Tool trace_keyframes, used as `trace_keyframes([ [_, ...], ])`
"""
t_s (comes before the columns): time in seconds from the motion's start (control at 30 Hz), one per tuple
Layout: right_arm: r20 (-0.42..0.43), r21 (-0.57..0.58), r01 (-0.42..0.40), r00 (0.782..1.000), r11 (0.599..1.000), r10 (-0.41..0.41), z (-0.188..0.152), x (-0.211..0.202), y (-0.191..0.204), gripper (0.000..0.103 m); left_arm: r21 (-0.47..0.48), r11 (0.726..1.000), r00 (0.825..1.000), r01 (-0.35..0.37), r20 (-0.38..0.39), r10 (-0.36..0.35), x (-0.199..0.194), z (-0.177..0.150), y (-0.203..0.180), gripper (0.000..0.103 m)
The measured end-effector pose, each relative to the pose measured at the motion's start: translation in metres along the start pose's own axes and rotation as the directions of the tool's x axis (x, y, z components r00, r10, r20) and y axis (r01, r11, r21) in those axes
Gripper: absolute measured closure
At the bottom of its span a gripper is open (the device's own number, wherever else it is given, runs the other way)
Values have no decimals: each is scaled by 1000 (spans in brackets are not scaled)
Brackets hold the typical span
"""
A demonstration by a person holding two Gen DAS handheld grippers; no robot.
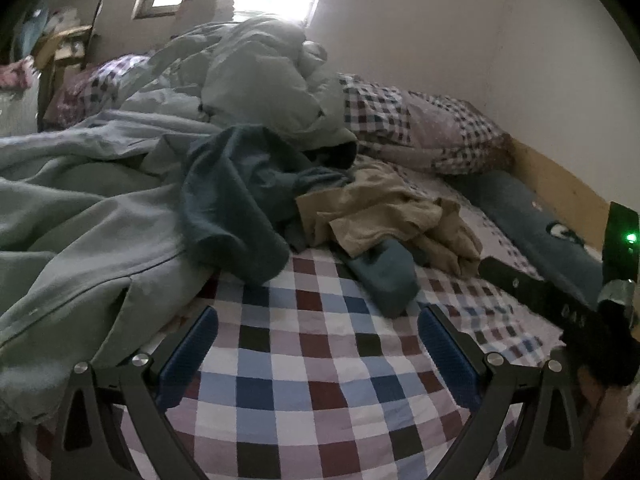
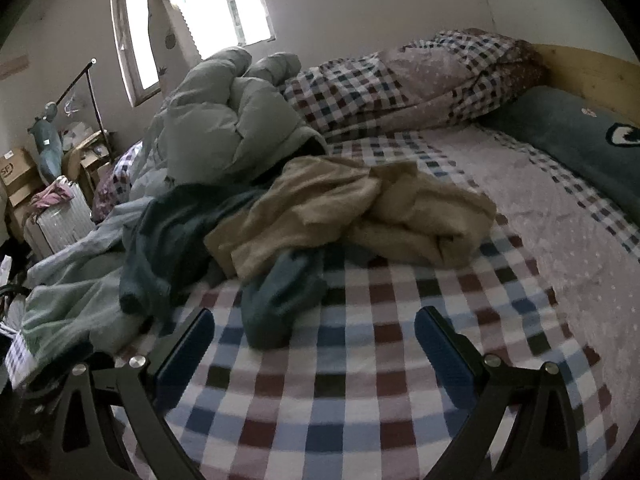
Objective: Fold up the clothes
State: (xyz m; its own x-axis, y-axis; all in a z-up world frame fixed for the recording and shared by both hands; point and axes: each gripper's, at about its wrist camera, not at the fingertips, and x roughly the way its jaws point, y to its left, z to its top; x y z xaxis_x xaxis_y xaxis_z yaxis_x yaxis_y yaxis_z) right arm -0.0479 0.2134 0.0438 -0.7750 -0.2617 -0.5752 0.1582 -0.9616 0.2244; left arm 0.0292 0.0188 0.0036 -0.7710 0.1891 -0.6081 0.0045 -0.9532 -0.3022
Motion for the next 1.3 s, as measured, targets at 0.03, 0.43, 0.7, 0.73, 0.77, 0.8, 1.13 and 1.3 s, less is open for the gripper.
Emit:
trace_keyframes([
  [0.03,2,3,-1,1000,1000,1,4,2,0,0,-12,1000,1000,10,1,-10,0,1,2,2],
  [0.43,-71,274,-113,988,955,137,47,64,-31,19,-64,995,991,80,111,-72,-16,8,16,2],
  [0.7,-87,472,-156,971,868,222,64,107,-50,20,-78,995,995,68,81,-62,-12,9,20,2],
  [0.73,-85,476,-158,971,865,224,65,110,-49,20,-79,995,995,66,80,-59,-11,9,20,2],
  [0.77,-82,480,-160,971,863,225,65,113,-48,20,-79,995,995,64,78,-58,-11,10,21,2],
  [0.8,-79,484,-162,971,860,227,66,116,-46,20,-78,995,996,61,71,-56,-10,10,22,2],
  [1.13,-92,461,-127,978,878,189,74,144,-50,36,-82,994,997,73,34,-70,-1,10,26,2],
  [1.3,-101,417,-107,981,903,163,75,145,-46,71,-72,994,997,78,16,-77,3,9,23,2],
])
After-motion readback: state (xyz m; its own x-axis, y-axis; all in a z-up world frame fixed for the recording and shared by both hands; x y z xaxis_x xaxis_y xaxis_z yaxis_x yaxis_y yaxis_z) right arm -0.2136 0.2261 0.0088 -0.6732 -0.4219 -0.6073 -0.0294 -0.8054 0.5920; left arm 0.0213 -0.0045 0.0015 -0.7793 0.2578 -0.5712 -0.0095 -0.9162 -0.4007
